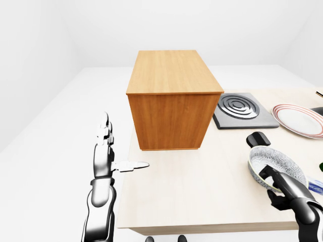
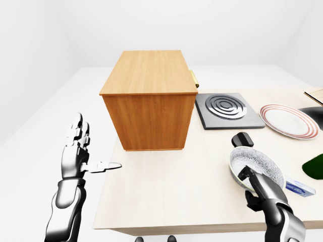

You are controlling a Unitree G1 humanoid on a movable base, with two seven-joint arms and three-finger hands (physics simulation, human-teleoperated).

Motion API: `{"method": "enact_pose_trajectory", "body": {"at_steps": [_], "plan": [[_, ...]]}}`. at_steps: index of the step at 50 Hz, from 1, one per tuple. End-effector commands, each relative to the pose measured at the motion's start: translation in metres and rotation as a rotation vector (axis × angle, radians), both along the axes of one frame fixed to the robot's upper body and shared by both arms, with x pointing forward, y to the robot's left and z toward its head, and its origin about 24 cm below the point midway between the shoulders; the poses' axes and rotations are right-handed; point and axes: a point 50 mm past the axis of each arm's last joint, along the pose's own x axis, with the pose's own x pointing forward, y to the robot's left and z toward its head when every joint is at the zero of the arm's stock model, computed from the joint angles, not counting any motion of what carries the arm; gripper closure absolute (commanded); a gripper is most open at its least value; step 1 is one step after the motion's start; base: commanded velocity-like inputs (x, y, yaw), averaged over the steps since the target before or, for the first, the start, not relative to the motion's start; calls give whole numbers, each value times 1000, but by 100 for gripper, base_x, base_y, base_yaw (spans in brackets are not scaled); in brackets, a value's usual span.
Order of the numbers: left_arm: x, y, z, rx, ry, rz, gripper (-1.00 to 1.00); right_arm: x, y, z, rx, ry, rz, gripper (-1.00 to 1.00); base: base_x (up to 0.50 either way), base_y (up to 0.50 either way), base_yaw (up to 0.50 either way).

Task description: Put the bowl on the top of the cabinet.

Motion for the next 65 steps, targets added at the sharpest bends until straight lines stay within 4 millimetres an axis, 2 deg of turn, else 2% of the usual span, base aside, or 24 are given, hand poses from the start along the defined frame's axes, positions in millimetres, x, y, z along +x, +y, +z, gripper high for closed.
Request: {"method": "enact_pose_trajectory", "body": {"at_steps": [1,3,9,11,16,17,20,24,27,32,37,38,43,48,51,56,65], "plan": [[0,0,3,0,-14,6,-100,-1,3,1,27,29,19,100,0,0,0],[0,0,3,0,-16,8,-100,1,2,4,24,19,21,100,0,0,0],[2,1,2,-1,-10,13,-100,8,0,30,-17,-45,44,100,0,0,0],[2,1,1,-1,-7,12,-100,13,2,55,-43,-98,75,100,0,0,0],[1,0,3,-1,-13,6,-100,20,7,94,-80,-173,138,100,0,0,0],[0,0,4,0,-17,6,-100,21,8,111,-115,-222,148,100,0,0,0],[0,0,2,-1,-9,5,-100,23,7,140,-164,-319,140,100,0,0,0],[1,-1,1,-2,-5,2,-100,26,8,169,-212,-412,137,100,0,0,0],[0,-1,1,-2,-4,0,-100,32,9,183,-232,-449,146,100,0,0,0],[1,-1,-1,-3,5,-2,-100,56,6,214,-255,-488,163,100,0,0,0],[1,-2,0,-4,0,-9,-100,88,-1,229,-244,-437,188,100,0,0,0],[0,-2,2,-3,-9,-7,-100,101,-4,235,-235,-415,184,100,0,0,0],[1,-2,2,-2,-7,-9,-100,130,-11,255,-224,-403,174,100,0,0,0],[2,-2,-1,-4,6,-7,-100,159,-15,290,-253,-433,150,100,0,0,0],[3,-2,-3,-5,11,-8,-100,174,-15,300,-283,-436,137,100,0,0,0],[3,-3,-5,-8,23,-15,-100,189,-13,314,-330,-441,58,100,0,0,0],[4,-2,-8,-11,34,-19,-100,203,14,332,-343,-488,90,100,0,0,0]]}}
